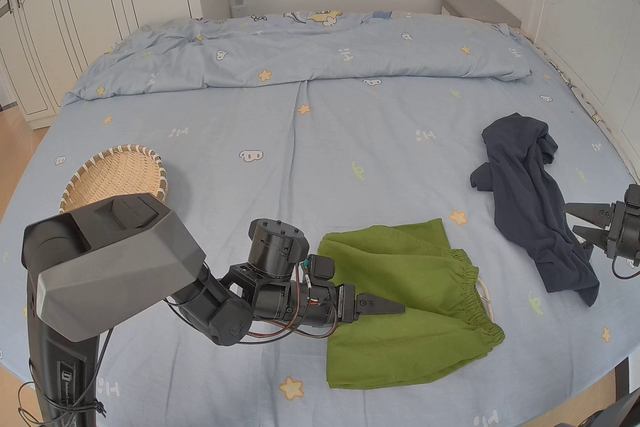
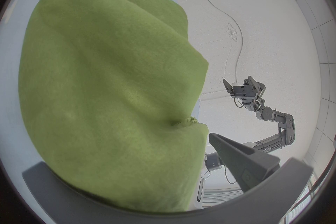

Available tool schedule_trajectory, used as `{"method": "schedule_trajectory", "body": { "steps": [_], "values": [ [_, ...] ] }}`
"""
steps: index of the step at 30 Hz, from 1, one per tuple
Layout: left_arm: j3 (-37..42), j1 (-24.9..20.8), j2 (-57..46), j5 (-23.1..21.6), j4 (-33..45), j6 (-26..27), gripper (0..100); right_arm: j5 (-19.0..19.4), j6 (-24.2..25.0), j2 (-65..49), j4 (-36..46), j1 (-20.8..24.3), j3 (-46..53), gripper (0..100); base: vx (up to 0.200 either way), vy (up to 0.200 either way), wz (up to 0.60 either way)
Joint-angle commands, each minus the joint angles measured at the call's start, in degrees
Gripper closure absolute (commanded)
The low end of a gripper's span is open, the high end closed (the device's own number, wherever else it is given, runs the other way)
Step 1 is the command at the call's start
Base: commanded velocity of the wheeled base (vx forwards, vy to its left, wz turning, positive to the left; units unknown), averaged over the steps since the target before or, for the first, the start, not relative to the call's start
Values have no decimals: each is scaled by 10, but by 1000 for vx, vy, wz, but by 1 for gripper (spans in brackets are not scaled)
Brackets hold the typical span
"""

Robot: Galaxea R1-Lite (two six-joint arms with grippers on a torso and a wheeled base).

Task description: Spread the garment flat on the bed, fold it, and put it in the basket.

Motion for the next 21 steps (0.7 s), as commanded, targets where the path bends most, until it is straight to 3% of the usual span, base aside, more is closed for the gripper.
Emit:
{"method": "schedule_trajectory", "body": {
  "steps": [1, 4, 5, 6, 7, 11, 16, 17, 21],
  "values": [
    [-7, 1, -3, 0, 23, -1, 100, 0, 0, -4, -1, -2, 0, 0, 0, 0, 0],
    [-24, 5, -36, 0, 95, -1, 100, 0, 0, -3, -1, -2, -1, 0, 0, 0, 0],
    [-44, 9, -61, 0, 170, 3, 100, 0, 0, -3, -1, -2, -1, 0, 0, 0, 0],
    [-44, 9, -61, 0, 170, 3, 100, 0, 0, -3, -1, -2, -1, 0, 0, 0, 0],
    [-68, 13, -78, 1, 241, 9, 100, -1, 0, -3, -1, -2, -1, 0, 0, 0, 0],
    [-115, 28, -93, 11, 352, 64, 100, 0, 0, -4, -1, -2, -1, 0, 0, 0, 0],
    [-143, 29, -91, 50, 401, 80, 100, 0, 0, -5, -1, -3, -1, 0, 0, 0, 0],
    [-154, 27, -89, 79, 417, 88, 100, 0, 0, -5, -1, -3, -1, 0, 0, 0, 0],
    [-157, 27, -91, 83, 426, 103, 100, 0, 0, -5, -1, -3, 0, 0, 0, 0, 0]
  ]
}}
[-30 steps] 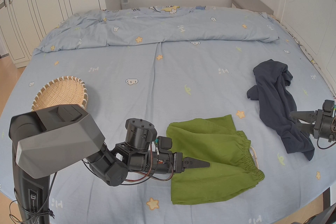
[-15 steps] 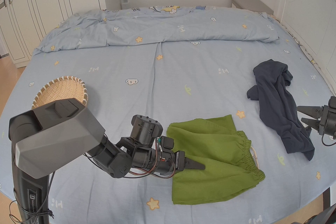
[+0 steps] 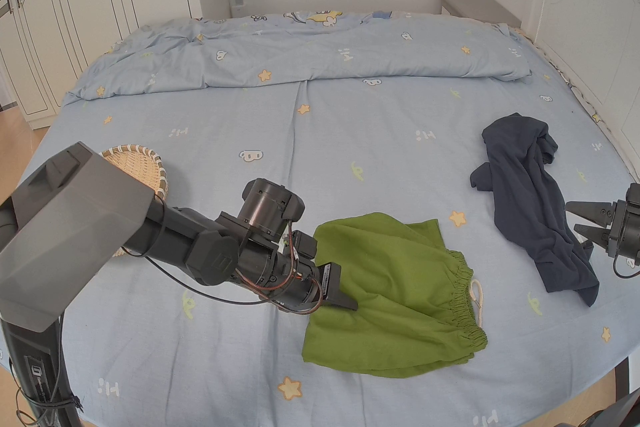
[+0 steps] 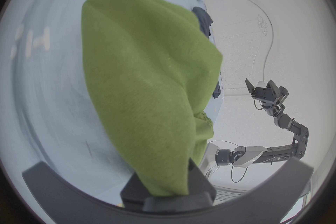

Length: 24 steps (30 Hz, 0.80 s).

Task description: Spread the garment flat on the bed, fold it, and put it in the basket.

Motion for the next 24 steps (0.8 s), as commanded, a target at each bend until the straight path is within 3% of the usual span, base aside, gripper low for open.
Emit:
{"method": "schedule_trajectory", "body": {
  "steps": [1, 8, 14, 19, 24],
  "values": [
    [-17, 3, -14, 3, 4, 4, 100, 0, 0, 0, 0, 0, 2, 0, 0, 0, 0],
    [-37, 22, -54, 3, 42, 11, 100, 0, 0, 0, 0, -2, 1, 0, 0, 0, 0],
    [-102, 62, -74, 6, 177, 81, 100, 0, 0, 0, 0, -2, 2, 0, 0, 0, 0],
    [-136, 98, -96, 7, 235, 114, 100, 0, 0, 0, 0, 2, 4, 0, 0, 0, 0],
    [-159, 139, -116, 7, 304, 183, 100, 0, 1, -10, 1, 9, 6, 0, 0, 0, 0]
  ]
}}
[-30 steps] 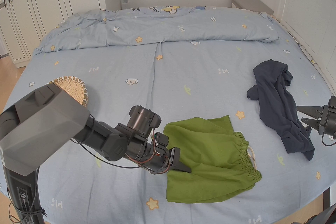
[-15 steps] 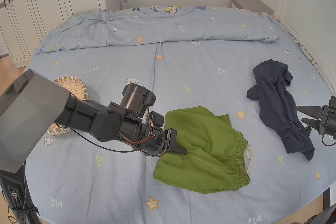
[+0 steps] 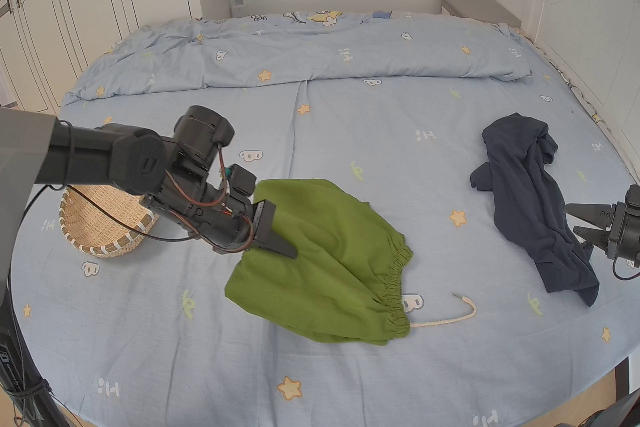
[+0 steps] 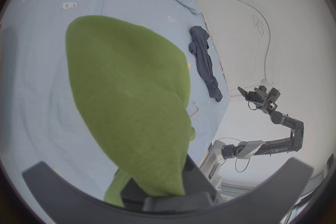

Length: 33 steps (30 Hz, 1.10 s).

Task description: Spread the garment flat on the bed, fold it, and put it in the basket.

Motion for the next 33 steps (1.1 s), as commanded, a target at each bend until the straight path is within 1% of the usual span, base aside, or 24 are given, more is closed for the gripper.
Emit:
{"method": "schedule_trajectory", "body": {
  "steps": [1, 2, 5, 9, 12, 13, 21, 26, 33],
  "values": [
    [-22, 36, -29, 0, 35, 36, 100, 0, 1, -9, 1, 8, 0, 0, 0, 0, 0],
    [-22, 51, -37, -4, 51, 62, 100, -1, 2, -9, 1, 14, 0, 0, 0, 0, 0],
    [-20, 65, -42, -5, 56, 76, 100, -6, 2, -10, 1, 25, -1, 0, 0, 0, 0],
    [-24, 76, -48, -3, 54, 76, 100, -7, 2, -10, 0, 32, 0, 0, 0, 0, 0],
    [-24, 76, -48, -3, 54, 76, 100, -7, 2, -10, 0, 32, 0, 0, 0, 0, 0],
    [-26, 82, -59, 0, 55, 86, 100, -7, 2, -10, 0, 33, 1, 0, 0, 0, 0],
    [-26, 77, -62, 3, 55, 93, 100, -8, 2, -10, 0, 32, 1, 0, 0, 0, 0],
    [-45, 80, -61, 3, 58, 89, 100, -7, 2, -10, 0, 32, 2, 0, 0, 0, 0],
    [-60, 82, -61, 3, 68, 89, 100, -7, 2, -10, 0, 32, 3, 0, 0, 200, 0]
  ]
}}
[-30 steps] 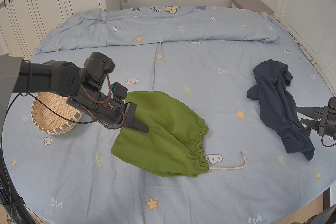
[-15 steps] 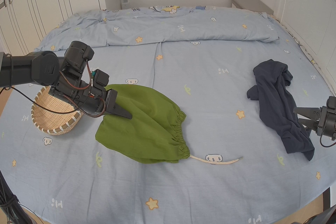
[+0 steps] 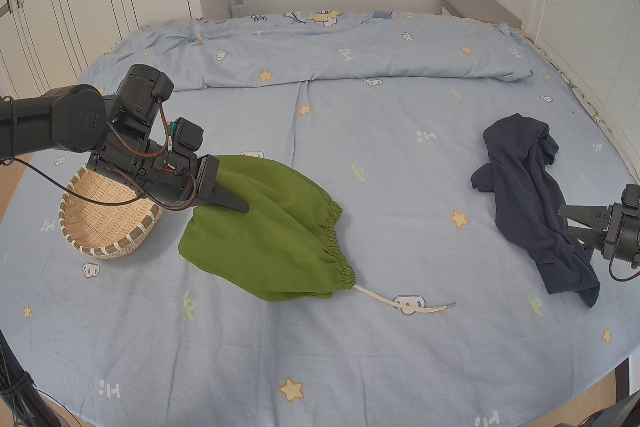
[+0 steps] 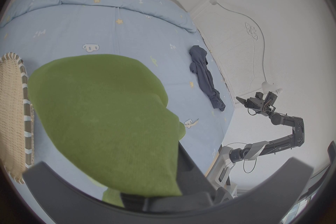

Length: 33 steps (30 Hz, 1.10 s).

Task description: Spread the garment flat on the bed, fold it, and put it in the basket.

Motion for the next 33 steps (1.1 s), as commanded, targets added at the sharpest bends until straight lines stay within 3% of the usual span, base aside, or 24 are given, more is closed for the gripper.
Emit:
{"method": "schedule_trajectory", "body": {
  "steps": [1, 14, 20, 33],
  "values": [
    [-6, 0, 0, 0, 0, 1, 100, 0, 0, 0, 0, 0, 1, 0, 0, 200, 0],
    [7, -8, -6, 0, 1, 9, 100, 0, 0, 0, 0, 0, 2, 0, 0, 200, 0],
    [7, -38, -12, 0, -7, 45, 100, 1, 0, -2, 0, 0, 2, 0, 0, 0, 0],
    [-111, -50, -11, -8, 5, 47, 100, 12, 9, -31, -2, -2, 6, 0, 0, 0, 0]
  ]
}}
